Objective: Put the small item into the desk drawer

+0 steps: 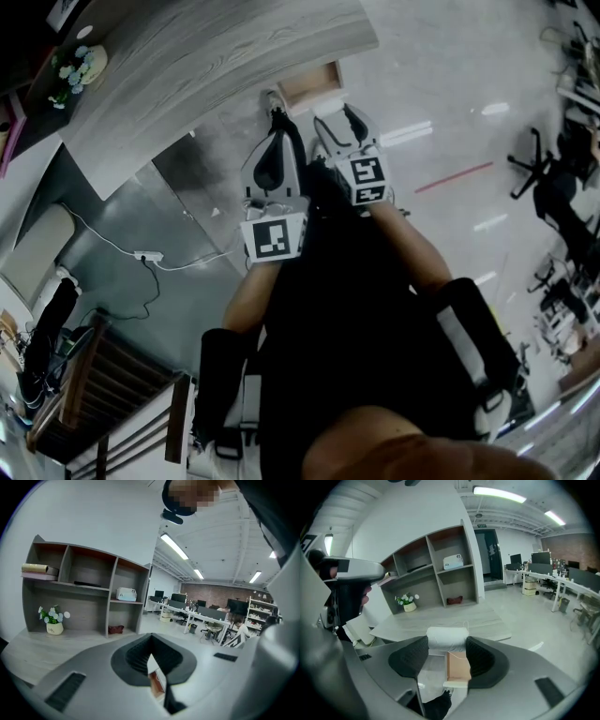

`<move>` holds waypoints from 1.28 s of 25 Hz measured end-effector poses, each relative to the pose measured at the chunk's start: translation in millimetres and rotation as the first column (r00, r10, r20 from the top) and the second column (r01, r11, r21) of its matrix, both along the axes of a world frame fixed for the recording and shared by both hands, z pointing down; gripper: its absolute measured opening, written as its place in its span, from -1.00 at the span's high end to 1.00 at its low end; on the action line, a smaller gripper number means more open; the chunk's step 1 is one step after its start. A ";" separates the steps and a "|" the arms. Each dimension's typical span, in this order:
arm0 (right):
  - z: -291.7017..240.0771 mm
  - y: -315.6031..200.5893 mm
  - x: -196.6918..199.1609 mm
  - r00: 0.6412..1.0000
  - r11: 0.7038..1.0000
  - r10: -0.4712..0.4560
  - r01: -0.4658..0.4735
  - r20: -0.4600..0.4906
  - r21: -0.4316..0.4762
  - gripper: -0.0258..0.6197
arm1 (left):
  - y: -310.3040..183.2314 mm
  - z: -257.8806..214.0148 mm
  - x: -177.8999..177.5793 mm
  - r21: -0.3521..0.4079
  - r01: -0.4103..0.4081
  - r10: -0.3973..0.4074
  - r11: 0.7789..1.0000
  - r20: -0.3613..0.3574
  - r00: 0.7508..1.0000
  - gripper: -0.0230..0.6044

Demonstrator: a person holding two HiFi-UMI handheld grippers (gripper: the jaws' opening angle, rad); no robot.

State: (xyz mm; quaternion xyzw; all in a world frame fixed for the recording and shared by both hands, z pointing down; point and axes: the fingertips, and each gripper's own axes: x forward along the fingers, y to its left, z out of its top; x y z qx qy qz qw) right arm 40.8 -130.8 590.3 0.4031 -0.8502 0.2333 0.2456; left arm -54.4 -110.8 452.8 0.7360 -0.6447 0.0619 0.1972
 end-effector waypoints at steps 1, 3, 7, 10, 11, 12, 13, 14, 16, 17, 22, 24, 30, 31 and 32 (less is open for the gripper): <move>6.8 -0.7 -0.4 1.000 1.000 -0.001 0.001 -0.008 -0.008 0.14 | -0.8 2.4 -0.3 -0.004 -0.001 0.001 1.000 -0.001 1.000 0.95; 20.2 -2.2 -0.5 1.000 1.000 -0.003 0.002 -0.026 -0.026 0.14 | -2.0 6.9 -1.3 -0.014 0.003 -0.003 1.000 -0.004 1.000 0.95; 49.6 -7.0 -0.8 0.998 0.997 0.000 -0.004 -0.057 -0.071 0.14 | -4.3 14.8 -4.1 -0.025 0.013 -0.013 1.000 -0.009 1.000 0.95; 71.9 -9.6 -0.2 0.996 0.995 -0.002 -0.006 -0.087 -0.102 0.14 | -5.2 19.7 -4.5 -0.031 0.018 -0.019 0.999 -0.016 1.000 0.95; 79.3 -9.7 0.8 0.995 0.994 -0.004 -0.008 -0.098 -0.113 0.14 | -5.2 21.0 -3.8 -0.035 0.019 -0.020 0.999 -0.018 1.000 0.95; 86.9 -9.6 1.7 0.994 0.992 -0.005 -0.008 -0.109 -0.124 0.14 | -5.1 22.3 -3.3 -0.038 0.020 -0.020 0.999 -0.019 1.000 0.95; 95.0 -9.5 2.1 0.993 0.991 -0.008 -0.009 -0.120 -0.135 0.14 | -5.3 23.8 -3.2 -0.040 0.019 -0.020 0.999 -0.019 1.000 0.95; 103.7 -9.6 1.9 0.991 0.989 -0.010 -0.009 -0.131 -0.147 0.14 | -5.6 25.6 -3.6 -0.043 0.019 -0.020 0.999 -0.019 1.000 0.95; 121.6 -10.5 1.5 0.988 0.985 -0.014 -0.012 -0.154 -0.169 0.14 | -6.8 29.8 -4.9 -0.050 0.019 -0.020 0.999 -0.021 1.000 0.95; 129.9 -11.2 1.9 0.986 0.984 -0.016 -0.014 -0.165 -0.179 0.14 | -7.1 31.7 -5.0 -0.053 0.020 -0.021 0.998 -0.024 0.999 0.95; 171.6 -14.1 5.0 0.973 0.973 -0.032 -0.022 -0.229 -0.230 0.14 | -9.3 37.7 -5.4 -0.060 0.025 -0.027 0.998 -0.031 0.999 0.95; 188.0 -14.6 5.2 0.967 0.967 -0.042 -0.024 -0.250 -0.253 0.14 | -10.5 41.0 -6.5 -0.063 0.025 -0.027 0.998 -0.030 0.999 0.95; 227.5 -15.9 5.9 0.954 0.953 -0.065 -0.029 -0.293 -0.303 0.14 | -12.3 52.4 -9.6 -0.079 0.033 -0.035 0.996 -0.033 0.999 0.95; 232.9 -15.6 5.3 0.952 0.951 -0.070 -0.027 -0.299 -0.309 0.14 | -12.2 54.3 -10.7 -0.084 0.034 -0.037 0.996 -0.033 0.999 0.95; 237.9 -15.4 4.7 0.950 0.949 -0.077 -0.024 -0.304 -0.315 0.14 | -12.2 56.3 -11.6 -0.087 0.035 -0.038 0.996 -0.034 0.999 0.95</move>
